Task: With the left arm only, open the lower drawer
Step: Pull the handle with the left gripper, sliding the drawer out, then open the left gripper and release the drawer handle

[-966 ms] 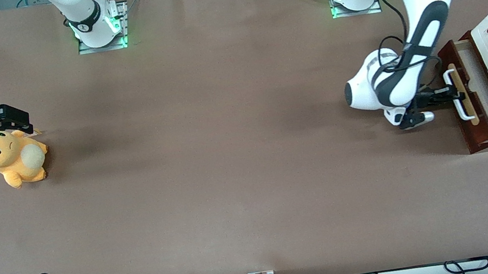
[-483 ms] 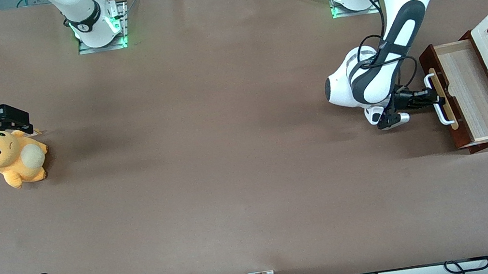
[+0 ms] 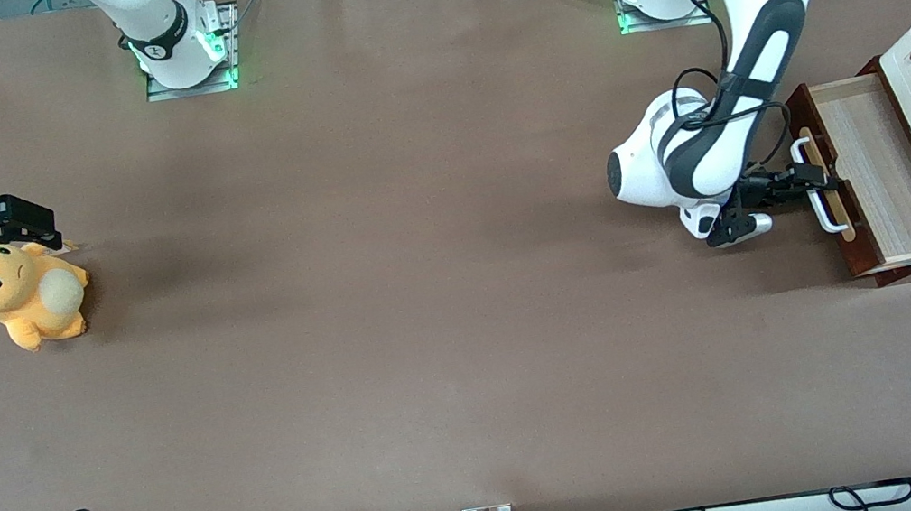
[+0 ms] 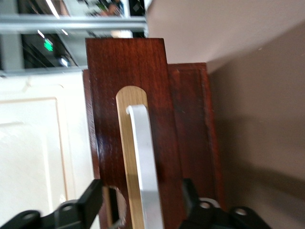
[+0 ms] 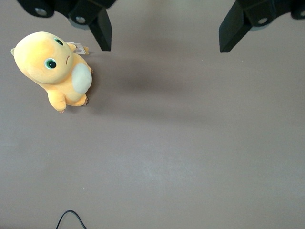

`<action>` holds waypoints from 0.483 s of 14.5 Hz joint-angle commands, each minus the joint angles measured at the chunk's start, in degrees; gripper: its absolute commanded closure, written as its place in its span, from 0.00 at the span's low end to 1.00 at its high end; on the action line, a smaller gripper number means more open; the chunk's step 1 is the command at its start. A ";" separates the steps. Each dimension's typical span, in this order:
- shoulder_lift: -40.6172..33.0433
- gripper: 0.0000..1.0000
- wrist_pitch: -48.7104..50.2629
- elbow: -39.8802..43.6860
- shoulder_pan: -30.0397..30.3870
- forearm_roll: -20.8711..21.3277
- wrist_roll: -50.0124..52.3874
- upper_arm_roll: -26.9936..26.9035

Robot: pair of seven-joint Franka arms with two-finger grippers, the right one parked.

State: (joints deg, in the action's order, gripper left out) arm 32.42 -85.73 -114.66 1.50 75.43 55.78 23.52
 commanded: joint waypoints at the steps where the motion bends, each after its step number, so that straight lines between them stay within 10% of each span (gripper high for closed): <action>1: -2.97 0.00 -2.68 6.01 0.88 -10.62 -4.61 2.49; 7: -10.87 0.00 -3.03 18.85 1.05 -33.57 -23.33 1.61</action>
State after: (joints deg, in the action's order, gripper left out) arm 24.91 -87.99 -97.86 1.85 47.62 38.76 25.48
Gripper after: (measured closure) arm 0.000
